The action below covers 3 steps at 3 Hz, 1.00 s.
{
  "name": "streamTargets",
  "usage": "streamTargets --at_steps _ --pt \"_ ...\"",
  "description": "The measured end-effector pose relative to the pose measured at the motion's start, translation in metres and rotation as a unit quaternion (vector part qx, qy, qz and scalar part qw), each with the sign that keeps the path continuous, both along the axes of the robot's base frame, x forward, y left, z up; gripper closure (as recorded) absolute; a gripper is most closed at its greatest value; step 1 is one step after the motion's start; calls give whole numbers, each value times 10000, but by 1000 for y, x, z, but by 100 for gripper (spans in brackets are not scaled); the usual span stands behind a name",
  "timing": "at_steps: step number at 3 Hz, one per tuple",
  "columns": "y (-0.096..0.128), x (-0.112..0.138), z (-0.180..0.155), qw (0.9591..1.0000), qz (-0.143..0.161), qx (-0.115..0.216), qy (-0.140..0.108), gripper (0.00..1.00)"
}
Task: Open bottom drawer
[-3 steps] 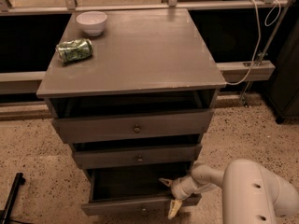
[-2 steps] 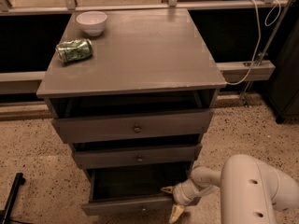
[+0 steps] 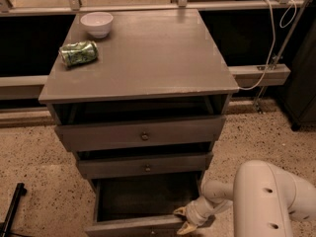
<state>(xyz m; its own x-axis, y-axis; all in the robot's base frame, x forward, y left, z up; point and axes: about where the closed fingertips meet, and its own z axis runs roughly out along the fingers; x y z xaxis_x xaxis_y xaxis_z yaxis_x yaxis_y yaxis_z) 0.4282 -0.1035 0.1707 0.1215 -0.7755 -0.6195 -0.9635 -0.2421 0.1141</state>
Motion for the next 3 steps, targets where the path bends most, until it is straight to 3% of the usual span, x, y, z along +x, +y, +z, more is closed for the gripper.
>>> streamTargets --at_steps 1,2,3 --pt "4 -8 15 9985 176 524 2 80" --pt "12 -21 52 9890 870 1191 -78 82" --pt "17 -18 94 9793 1113 1626 -455 51"
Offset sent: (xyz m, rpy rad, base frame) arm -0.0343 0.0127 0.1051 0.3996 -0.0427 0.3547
